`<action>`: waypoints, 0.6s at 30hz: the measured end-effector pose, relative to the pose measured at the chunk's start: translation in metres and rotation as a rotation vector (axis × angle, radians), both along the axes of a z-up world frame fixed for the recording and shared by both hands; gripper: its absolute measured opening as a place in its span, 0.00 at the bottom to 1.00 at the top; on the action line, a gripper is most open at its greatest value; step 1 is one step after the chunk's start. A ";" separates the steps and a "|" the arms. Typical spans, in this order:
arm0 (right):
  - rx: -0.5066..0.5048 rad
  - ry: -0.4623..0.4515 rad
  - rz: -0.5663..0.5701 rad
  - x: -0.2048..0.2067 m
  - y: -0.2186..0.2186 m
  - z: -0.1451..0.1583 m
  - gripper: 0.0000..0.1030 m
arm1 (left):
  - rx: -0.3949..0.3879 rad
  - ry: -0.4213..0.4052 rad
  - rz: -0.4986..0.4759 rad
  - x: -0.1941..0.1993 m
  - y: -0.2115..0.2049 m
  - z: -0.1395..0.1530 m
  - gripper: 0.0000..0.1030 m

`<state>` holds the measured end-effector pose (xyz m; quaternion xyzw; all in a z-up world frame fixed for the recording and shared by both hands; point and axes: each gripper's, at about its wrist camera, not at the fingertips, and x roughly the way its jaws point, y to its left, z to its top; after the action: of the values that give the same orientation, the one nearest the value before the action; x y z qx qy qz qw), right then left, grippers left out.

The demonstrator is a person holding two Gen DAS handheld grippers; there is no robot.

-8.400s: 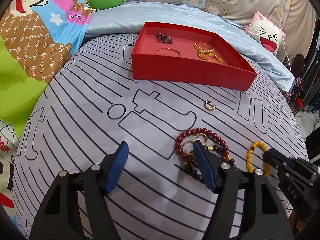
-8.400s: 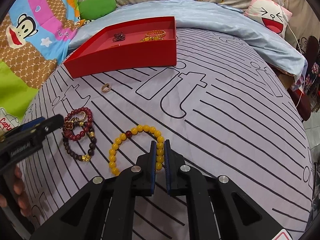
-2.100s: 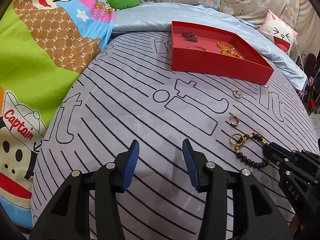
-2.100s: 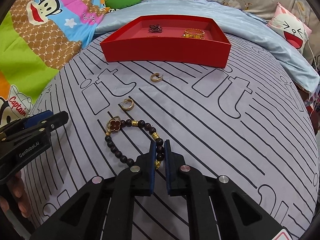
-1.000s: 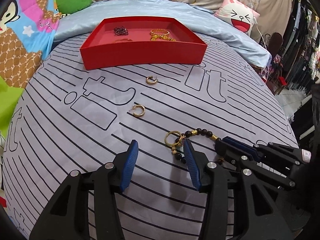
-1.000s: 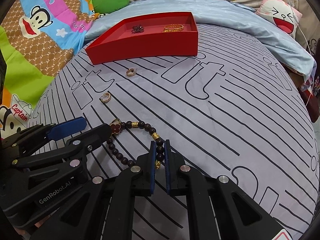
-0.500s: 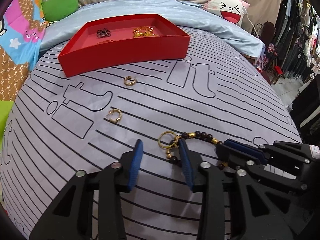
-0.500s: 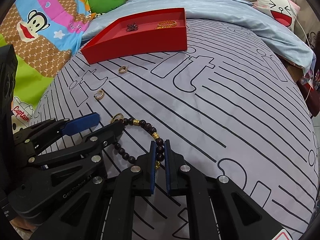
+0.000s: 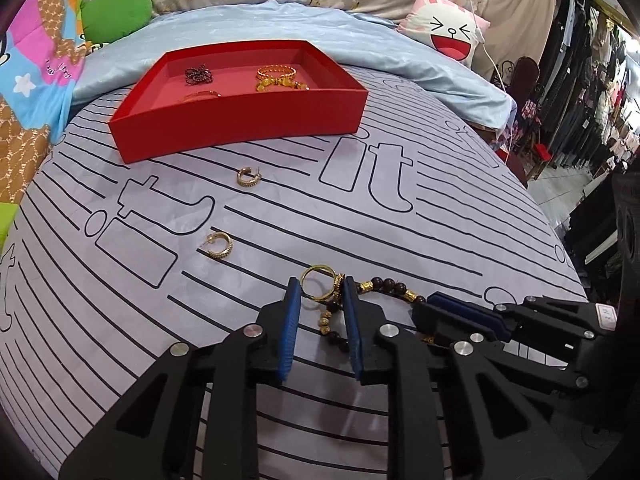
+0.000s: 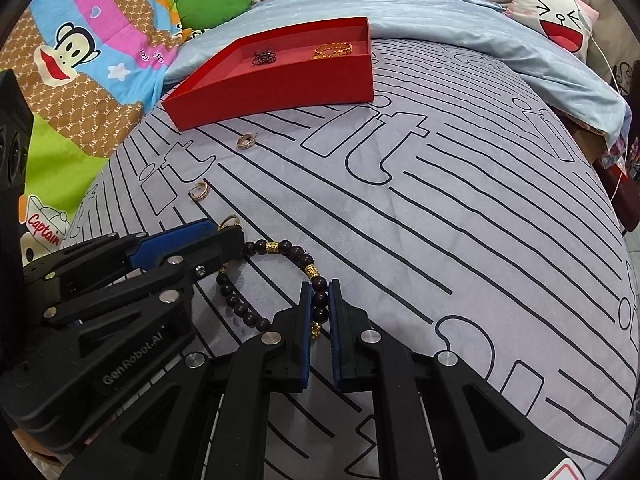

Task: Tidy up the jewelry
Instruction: 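Grasp gold ring on the bracelet with left tool while right tool holds bracelet, then carry gold ring and black bracelet into the red tray and open both tools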

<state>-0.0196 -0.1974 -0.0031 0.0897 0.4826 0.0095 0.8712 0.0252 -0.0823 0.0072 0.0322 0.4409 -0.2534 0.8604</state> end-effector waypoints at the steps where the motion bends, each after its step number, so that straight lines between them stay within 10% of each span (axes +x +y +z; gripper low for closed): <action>1: 0.000 -0.001 -0.002 0.000 0.000 0.000 0.07 | -0.002 -0.001 0.004 0.000 0.002 0.001 0.20; 18: -0.027 -0.090 -0.015 0.012 -0.006 0.042 0.07 | 0.028 0.001 0.166 0.019 0.059 0.017 0.20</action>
<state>-0.0073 -0.2038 0.0391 0.0810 0.4425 0.0006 0.8931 0.0440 -0.0228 0.0243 0.0074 0.4462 -0.1748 0.8777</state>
